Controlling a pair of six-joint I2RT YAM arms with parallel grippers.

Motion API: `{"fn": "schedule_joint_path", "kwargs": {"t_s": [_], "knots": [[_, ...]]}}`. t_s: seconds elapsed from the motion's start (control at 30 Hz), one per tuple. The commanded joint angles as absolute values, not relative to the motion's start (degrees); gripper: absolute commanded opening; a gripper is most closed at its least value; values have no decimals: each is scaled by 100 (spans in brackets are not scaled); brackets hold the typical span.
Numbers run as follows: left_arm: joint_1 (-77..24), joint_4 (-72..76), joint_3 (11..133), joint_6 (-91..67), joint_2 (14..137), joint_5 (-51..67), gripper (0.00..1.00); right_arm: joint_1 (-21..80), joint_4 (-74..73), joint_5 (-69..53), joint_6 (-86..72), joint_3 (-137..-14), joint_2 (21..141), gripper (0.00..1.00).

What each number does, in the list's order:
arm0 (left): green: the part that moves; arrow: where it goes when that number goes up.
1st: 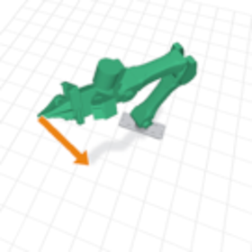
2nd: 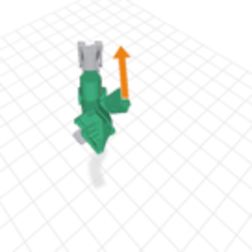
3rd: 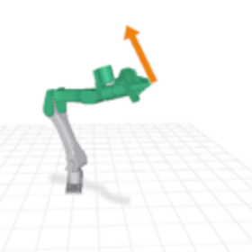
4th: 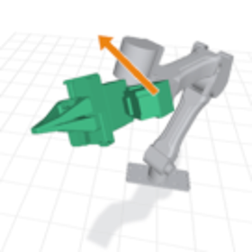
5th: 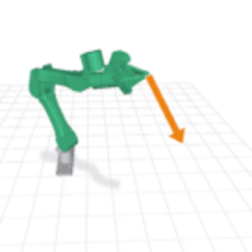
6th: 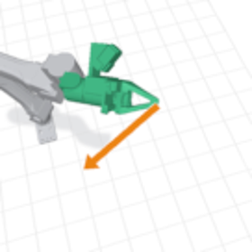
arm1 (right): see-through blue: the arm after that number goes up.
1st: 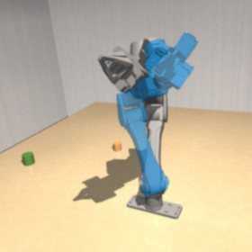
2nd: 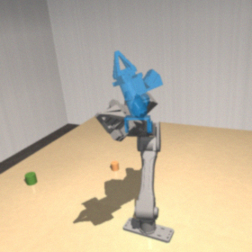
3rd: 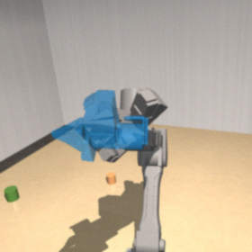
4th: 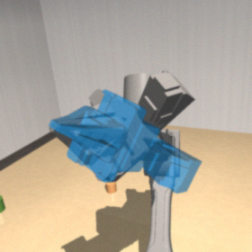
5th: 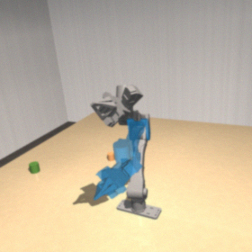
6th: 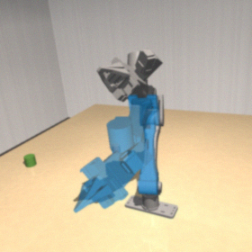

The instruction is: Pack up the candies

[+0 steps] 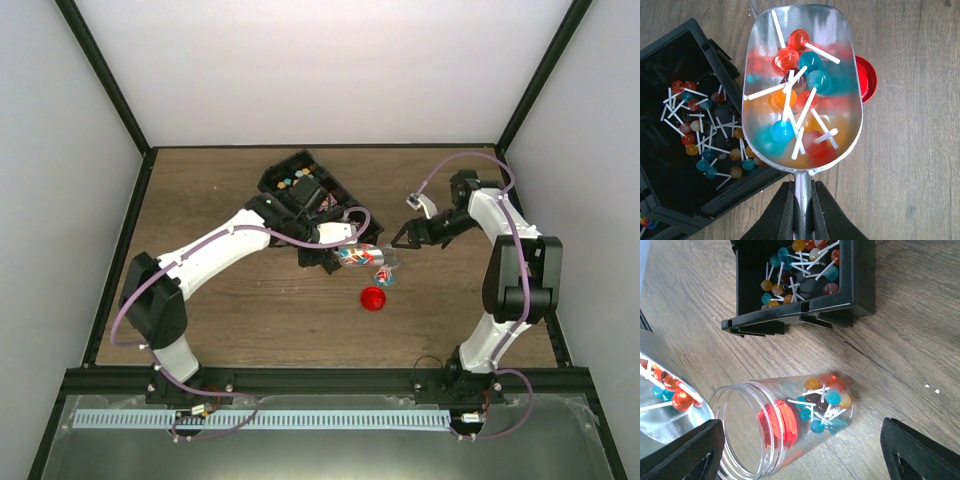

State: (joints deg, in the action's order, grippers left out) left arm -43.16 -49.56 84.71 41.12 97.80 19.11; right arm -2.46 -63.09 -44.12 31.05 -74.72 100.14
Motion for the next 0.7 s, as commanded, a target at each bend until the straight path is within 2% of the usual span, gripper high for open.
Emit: {"fn": "schedule_joint_path", "kwargs": {"t_s": [0.0,0.67], "knots": [[-4343,-5144,8739,4209,9882,1886,4,-281,-6293,-4365,3192,-7417,9741,88],[-4409,-5945,9606,4299,10382,1538,4,-281,-6073,-4313,3164,-7230,9624,87]]}}
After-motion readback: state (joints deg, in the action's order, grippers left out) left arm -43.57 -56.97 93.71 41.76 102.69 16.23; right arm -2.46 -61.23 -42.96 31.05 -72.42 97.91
